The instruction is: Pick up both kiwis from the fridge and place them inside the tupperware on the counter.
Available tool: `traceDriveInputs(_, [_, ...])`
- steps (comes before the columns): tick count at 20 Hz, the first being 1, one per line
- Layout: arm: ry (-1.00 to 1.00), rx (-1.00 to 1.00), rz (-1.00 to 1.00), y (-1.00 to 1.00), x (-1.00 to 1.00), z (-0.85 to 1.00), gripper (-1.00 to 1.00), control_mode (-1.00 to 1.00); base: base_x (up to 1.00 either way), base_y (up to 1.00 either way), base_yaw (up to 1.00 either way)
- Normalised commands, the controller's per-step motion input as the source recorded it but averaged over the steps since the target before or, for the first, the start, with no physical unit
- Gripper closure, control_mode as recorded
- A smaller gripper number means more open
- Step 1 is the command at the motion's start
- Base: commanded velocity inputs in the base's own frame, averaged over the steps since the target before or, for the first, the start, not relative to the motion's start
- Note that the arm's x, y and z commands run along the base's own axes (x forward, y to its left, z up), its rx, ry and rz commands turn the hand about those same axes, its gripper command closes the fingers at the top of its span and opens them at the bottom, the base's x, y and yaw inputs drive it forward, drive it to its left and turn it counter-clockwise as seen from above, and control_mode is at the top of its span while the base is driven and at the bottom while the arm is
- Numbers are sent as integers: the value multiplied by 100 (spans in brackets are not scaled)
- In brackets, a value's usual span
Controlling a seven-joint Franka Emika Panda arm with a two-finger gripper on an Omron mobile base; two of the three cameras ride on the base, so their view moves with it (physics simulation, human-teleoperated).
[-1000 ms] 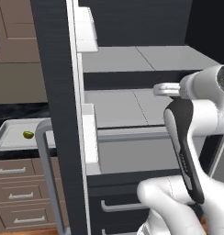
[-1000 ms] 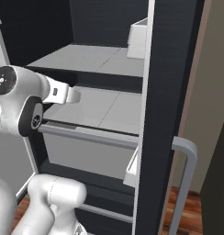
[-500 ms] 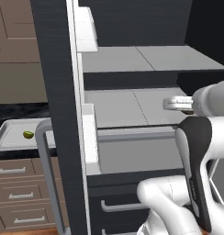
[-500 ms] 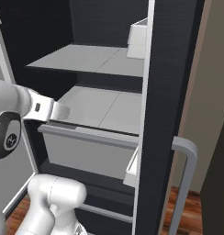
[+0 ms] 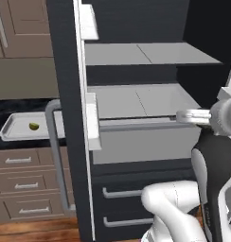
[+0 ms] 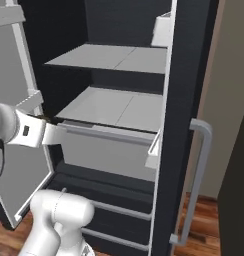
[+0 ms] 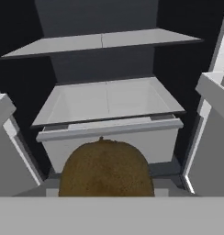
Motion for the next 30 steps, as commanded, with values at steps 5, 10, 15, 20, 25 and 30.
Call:
traceDriveInputs(5, [0, 0, 0, 0, 0, 0, 100, 100, -92, 0, -1])
traceDriveInputs(10, [0, 0, 0, 0, 0, 0, 100, 100, -87, 26, 0])
traceDriveInputs(15, [0, 0, 0, 0, 0, 0, 100, 100, -67, 68, 27])
traceDriveInputs(20, [0, 0, 0, 0, 0, 0, 100, 100, -49, 84, 46])
traceDriveInputs(25, [0, 0, 0, 0, 0, 0, 100, 100, -12, 88, 38])
traceDriveInputs(30, [0, 0, 0, 0, 0, 0, 100, 100, 62, 70, 2])
